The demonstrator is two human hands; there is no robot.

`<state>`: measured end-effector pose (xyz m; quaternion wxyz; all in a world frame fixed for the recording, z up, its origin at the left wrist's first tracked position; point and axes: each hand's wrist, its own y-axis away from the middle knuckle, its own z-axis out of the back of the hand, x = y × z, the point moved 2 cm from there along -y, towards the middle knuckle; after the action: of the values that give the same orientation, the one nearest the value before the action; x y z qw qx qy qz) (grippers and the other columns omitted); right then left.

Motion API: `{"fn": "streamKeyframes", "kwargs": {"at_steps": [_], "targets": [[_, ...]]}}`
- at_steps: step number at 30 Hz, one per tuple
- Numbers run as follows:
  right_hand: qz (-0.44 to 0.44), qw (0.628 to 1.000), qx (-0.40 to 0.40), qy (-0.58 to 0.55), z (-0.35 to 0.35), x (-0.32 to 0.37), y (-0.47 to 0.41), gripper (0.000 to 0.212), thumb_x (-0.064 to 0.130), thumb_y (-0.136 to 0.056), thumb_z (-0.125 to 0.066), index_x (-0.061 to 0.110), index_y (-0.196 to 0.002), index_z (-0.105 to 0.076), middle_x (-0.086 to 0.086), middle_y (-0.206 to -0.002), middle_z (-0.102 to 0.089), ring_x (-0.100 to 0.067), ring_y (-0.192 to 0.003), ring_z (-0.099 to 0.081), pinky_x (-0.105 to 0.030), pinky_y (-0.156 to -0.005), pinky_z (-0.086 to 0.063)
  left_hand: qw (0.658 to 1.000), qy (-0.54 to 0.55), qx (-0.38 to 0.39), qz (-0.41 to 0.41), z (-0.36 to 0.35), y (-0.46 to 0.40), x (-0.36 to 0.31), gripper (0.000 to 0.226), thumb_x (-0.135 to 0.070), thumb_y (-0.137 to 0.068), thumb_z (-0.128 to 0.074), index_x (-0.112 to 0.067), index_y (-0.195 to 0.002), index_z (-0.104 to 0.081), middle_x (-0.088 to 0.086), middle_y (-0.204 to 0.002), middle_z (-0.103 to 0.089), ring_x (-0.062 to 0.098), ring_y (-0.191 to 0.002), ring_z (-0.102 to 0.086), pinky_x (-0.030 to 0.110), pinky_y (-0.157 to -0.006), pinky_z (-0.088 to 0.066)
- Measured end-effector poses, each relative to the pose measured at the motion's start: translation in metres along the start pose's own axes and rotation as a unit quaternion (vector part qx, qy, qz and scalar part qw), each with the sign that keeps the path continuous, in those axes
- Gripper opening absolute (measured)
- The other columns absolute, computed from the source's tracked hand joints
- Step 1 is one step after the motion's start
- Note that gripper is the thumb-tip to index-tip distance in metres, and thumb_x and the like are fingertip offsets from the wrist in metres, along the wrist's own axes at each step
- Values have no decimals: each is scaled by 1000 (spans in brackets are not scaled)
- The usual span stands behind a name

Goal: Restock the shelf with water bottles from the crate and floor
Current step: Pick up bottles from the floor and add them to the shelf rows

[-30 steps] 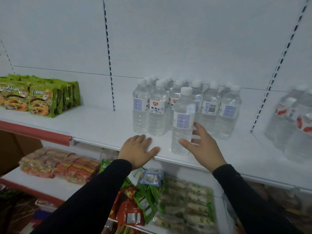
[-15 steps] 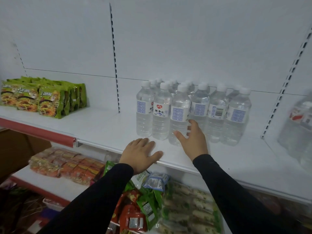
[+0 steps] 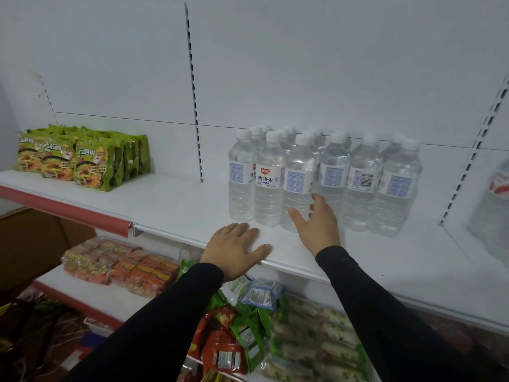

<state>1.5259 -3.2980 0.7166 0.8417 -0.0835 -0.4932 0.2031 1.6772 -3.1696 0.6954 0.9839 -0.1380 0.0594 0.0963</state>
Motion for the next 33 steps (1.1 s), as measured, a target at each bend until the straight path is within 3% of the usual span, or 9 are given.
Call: {"fn": "streamKeyframes", "kwargs": {"at_steps": [3,6,10,13,16,20,24,30,33], "targets": [[-2,1000,-3,29,8,7,11,71,43,-94,-60,8,-149,-33,-17,-144,-45,-31,-128,-49,-38,-106,-41,998,27,56,8,8,-1,-1,70,-70,-92,-27,-24,-142,-42,5,-154,-33,20,-142,-27,35,-114,-19],[22,998,-32,43,17,18,37,65,44,-95,-57,10,-147,-37,-14,-144,-45,-30,-126,-51,-37,-103,-42,992,108,65,15,22,11,2,60,-57,-97,-38,-13,-136,-51,7,-143,-47,23,-132,-42,33,-107,-32],[108,993,-22,45,15,40,91,56,40,-96,-59,13,-143,-44,-10,-140,-48,-24,-126,-50,-32,-103,-40,992,129,-7,5,38,67,22,56,-52,-97,-44,-14,-137,-52,2,-142,-51,17,-127,-47,28,-103,-35],[171,982,27,74,-3,55,146,57,43,-96,-58,15,-144,-44,-6,-145,-44,-19,-134,-41,-23,-107,-30,989,130,-66,6,44,135,49,50,-49,-98,-46,-17,-135,-54,1,-137,-56,17,-124,-50,25,-97,-36],[206,969,77,114,-31,54,211,63,50,-94,-55,14,-145,-44,-8,-150,-40,-20,-139,-34,-24,-112,-25,988,126,-84,6,34,209,80,47,-48,-98,-48,-16,-131,-57,3,-129,-60,18,-118,-53,26,-94,-38],[177,960,155,149,-77,22,303,67,56,-95,-49,12,-144,-46,-13,-150,-42,-23,-138,-37,-30,-113,-31,991,131,6,30,-10,298,121,52,-48,-99,-45,-16,-139,-50,3,-139,-53,19,-127,-46,29,-101,-34],[72,944,268,177,-124,-25,394,76,69,-93,-38,20,-151,-36,-1,-158,-29,-18,-144,-28,-34,-116,-28,978,146,135,66,-83,365,151,53,-49,-99,-44,-19,-143,-44,2,-144,-48,19,-132,-41,28,-105,-33],[-52,872,438,209,-195,-126,500,69,54,-93,-52,13,-147,-42,-11,-151,-39,-26,-140,-36,-29,-114,-25,925,149,318,146,-218,459,165,57,-53,-97,-42,-20,-144,-43,5,-145,-47,25,-130,-45,31,-101,-38],[-108,813,519,241,-238,-198,546,69,47,-94,-56,11,-149,-37,-12,-154,-35,-28,-140,-36,-31,-114,-28,891,167,378,190,-304,507,169,61,-54,-98,-41,-19,-148,-36,6,-150,-40,24,-134,-41,36,-106,-38]]}}
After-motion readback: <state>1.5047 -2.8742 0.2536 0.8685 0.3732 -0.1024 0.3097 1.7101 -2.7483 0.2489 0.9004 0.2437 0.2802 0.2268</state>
